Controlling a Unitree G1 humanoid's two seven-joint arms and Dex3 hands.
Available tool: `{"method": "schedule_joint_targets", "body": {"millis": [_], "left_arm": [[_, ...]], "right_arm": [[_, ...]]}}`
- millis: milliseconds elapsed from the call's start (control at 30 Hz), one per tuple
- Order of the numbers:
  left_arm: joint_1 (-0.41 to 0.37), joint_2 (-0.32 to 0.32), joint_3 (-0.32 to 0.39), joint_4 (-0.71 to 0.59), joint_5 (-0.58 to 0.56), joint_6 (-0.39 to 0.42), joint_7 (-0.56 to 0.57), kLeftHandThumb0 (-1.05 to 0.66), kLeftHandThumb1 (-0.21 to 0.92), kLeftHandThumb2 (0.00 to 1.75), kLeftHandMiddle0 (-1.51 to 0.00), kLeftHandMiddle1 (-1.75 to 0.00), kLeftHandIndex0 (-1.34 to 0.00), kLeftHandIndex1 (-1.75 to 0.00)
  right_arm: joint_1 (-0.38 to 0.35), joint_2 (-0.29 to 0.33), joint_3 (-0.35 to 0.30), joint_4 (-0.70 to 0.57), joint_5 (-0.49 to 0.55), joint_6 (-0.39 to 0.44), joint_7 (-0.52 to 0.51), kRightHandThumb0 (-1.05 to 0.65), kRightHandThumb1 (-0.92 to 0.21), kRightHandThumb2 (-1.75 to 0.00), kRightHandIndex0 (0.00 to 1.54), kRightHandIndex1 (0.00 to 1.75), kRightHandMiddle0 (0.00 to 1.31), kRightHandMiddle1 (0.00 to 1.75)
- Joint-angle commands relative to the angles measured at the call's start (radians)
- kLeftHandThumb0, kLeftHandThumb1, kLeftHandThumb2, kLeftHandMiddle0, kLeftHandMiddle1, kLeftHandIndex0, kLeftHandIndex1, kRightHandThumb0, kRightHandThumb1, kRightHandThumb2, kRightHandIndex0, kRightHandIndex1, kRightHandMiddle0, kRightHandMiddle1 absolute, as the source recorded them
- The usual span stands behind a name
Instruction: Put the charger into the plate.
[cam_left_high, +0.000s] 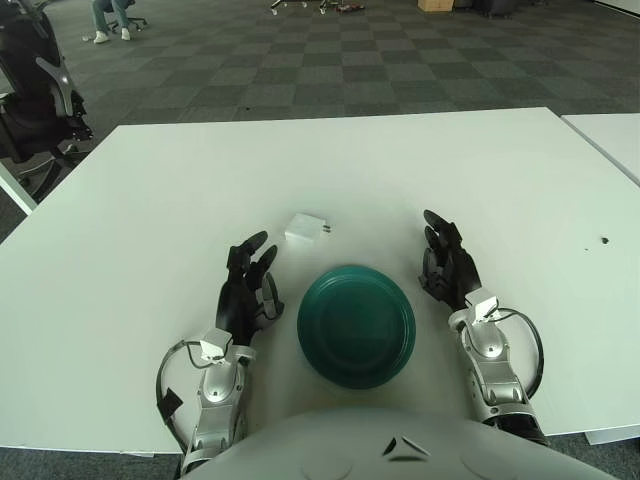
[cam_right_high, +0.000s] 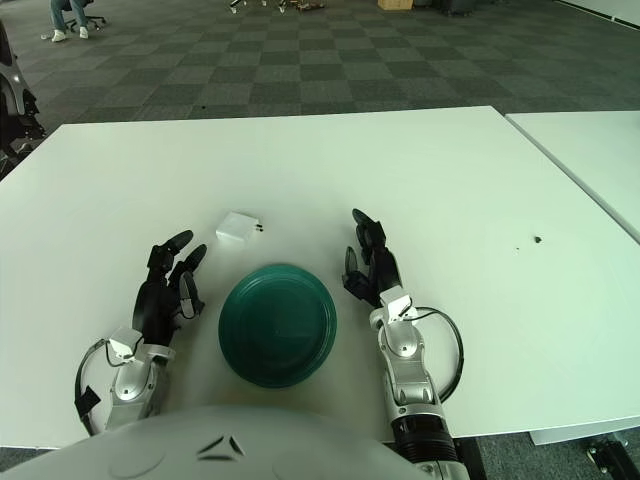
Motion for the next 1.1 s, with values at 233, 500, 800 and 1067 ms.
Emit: {"method": "schedule_joint_targets", "body": {"millis": [233, 500, 800, 1067], "left_arm": [[0.051, 0.017, 0.026, -0.009, -0.033, 0.075, -0.015, -0.89, 0.92, 1.01, -0.32, -0.40, 0.00, -0.98], [0.007, 0.055, 0.036, -0.213, 0.062, 0.143, 0.048, -0.84, 0.92, 0.95, -0.31, -0.38, 0.00, -0.99], [-0.261, 0.260, 0.074, -0.062, 0.270, -0.029, 0.078, -0.81, 0.92, 0.84, -0.28, -0.38, 0.00, -0.99], [-0.458, 0.457, 0.005, 0.083, 0.508, -0.142, 0.110, -0.89, 0.92, 0.70, -0.20, -0.32, 0.00, -0.82]], "right_arm": [[0.068, 0.015, 0.024, 0.152, -0.023, 0.083, -0.009, -0.83, -0.92, -0.88, 0.17, 0.01, 0.00, 0.50], [0.060, 0.023, 0.032, 0.158, -0.024, 0.082, -0.021, -0.83, -0.92, -0.90, 0.19, 0.01, 0.00, 0.55], [0.041, 0.034, 0.032, 0.188, -0.005, 0.086, -0.002, -0.85, -0.92, -0.88, 0.16, 0.00, 0.00, 0.50], [0.019, 0.034, 0.036, 0.231, 0.004, 0.044, 0.018, -0.87, -0.92, -0.88, 0.14, 0.00, 0.00, 0.48]]}}
